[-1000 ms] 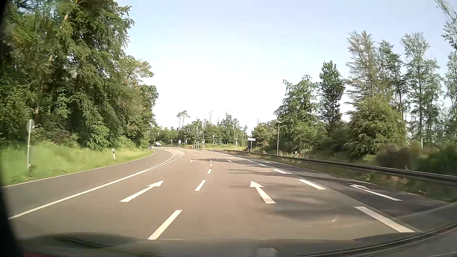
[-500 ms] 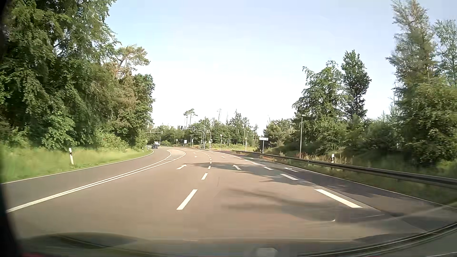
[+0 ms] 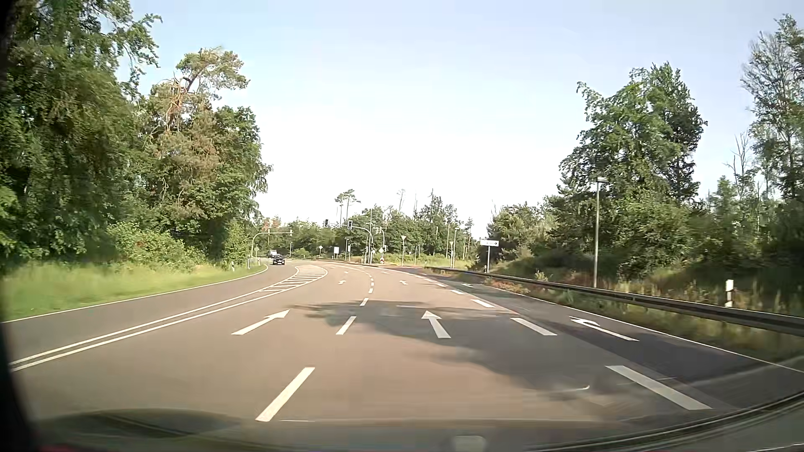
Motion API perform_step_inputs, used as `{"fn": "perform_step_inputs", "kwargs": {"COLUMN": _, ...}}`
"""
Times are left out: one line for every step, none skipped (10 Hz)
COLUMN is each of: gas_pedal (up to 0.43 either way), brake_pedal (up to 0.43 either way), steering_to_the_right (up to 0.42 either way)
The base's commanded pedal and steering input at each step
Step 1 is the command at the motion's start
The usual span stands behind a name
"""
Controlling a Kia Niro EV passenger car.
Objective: Follow the waypoints while adhering to traffic rules and regulations
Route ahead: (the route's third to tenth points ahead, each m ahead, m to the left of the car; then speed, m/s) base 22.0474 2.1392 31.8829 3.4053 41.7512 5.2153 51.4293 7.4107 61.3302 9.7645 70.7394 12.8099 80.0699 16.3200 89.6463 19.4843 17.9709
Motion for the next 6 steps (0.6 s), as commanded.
{"fn": "perform_step_inputs", "kwargs": {"gas_pedal": 0.177, "brake_pedal": 0.030, "steering_to_the_right": -0.018}}
{"fn": "perform_step_inputs", "kwargs": {"gas_pedal": 0.177, "brake_pedal": 0.030, "steering_to_the_right": -0.017}}
{"fn": "perform_step_inputs", "kwargs": {"gas_pedal": 0.177, "brake_pedal": 0.030, "steering_to_the_right": -0.017}}
{"fn": "perform_step_inputs", "kwargs": {"gas_pedal": 0.177, "brake_pedal": 0.030, "steering_to_the_right": -0.017}}
{"fn": "perform_step_inputs", "kwargs": {"gas_pedal": 0.177, "brake_pedal": 0.030, "steering_to_the_right": -0.018}}
{"fn": "perform_step_inputs", "kwargs": {"gas_pedal": 0.177, "brake_pedal": 0.030, "steering_to_the_right": -0.018}}
